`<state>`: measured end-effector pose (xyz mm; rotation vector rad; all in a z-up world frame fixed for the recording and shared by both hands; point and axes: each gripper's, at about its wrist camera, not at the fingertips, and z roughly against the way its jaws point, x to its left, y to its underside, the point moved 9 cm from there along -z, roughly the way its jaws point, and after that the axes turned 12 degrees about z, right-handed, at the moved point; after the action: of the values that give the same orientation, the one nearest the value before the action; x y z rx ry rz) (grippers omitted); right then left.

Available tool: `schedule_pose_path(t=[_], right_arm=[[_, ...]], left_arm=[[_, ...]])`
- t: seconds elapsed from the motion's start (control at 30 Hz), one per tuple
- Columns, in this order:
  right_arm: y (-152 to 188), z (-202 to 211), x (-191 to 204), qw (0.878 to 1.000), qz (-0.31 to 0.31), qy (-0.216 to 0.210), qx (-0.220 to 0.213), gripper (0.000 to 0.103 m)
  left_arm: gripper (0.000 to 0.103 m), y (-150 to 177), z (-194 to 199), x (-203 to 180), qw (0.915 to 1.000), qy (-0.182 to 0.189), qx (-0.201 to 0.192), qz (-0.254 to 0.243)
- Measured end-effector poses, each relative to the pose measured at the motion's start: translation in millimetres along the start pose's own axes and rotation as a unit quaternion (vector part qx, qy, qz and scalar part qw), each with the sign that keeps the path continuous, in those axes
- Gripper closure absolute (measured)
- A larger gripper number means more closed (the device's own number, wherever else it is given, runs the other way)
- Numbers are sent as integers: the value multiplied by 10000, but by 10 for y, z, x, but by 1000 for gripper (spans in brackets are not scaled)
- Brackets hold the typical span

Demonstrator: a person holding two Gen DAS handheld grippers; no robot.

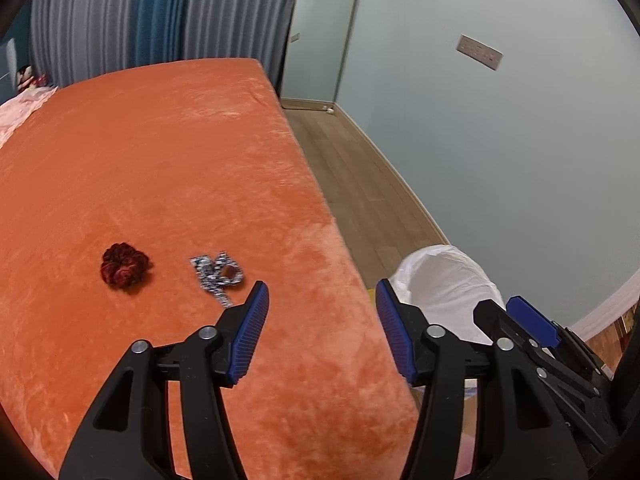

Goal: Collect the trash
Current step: 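Move both open tools back to the two scrunchies on the bed, then grasp the dark red scrunchie with the left tool while the right tool grasps the leopard scrunchie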

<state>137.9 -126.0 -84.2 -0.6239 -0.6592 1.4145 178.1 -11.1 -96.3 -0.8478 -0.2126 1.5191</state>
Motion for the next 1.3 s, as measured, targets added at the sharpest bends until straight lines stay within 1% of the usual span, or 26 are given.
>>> schedule_pose_path(t=[0.1, 0.2, 0.27, 0.37, 0.6, 0.73, 0.97, 1.1, 1.3], right_arm=[[3, -82, 205, 9998, 143, -97, 77, 49], [18, -187, 405, 9993, 279, -184, 168, 49], [33, -276, 555, 9986, 391, -243, 245, 49], [46, -419, 756, 9975, 530, -318, 354, 49], [49, -812, 1210, 9936, 817, -486, 610, 49], [59, -1125, 1458, 9910, 913, -584, 782, 49], [129, -1753, 1709, 9865, 995, -625, 1139, 49], [147, -2043, 1732, 9856, 951, -574, 1279, 49], [258, -2394, 1678, 9834, 874, -505, 1510, 49]], left_arm=[[48, -43, 18, 266, 9998, -117, -23, 149], [44, -75, 31, 560, 9992, -281, -51, 289], [42, -100, 22, 810, 9982, -428, -65, 414], [42, -123, -11, 1144, 9964, -581, -39, 615], [41, -143, -169, 1955, 9897, -958, 73, 1062], [41, -193, -301, 2371, 9850, -1142, 177, 1284], [41, -335, -617, 2797, 9795, -1315, 343, 1489], [41, -423, -871, 2927, 9765, -1267, 468, 1681], [41, -449, -1208, 3057, 9728, -1253, 657, 1836]])
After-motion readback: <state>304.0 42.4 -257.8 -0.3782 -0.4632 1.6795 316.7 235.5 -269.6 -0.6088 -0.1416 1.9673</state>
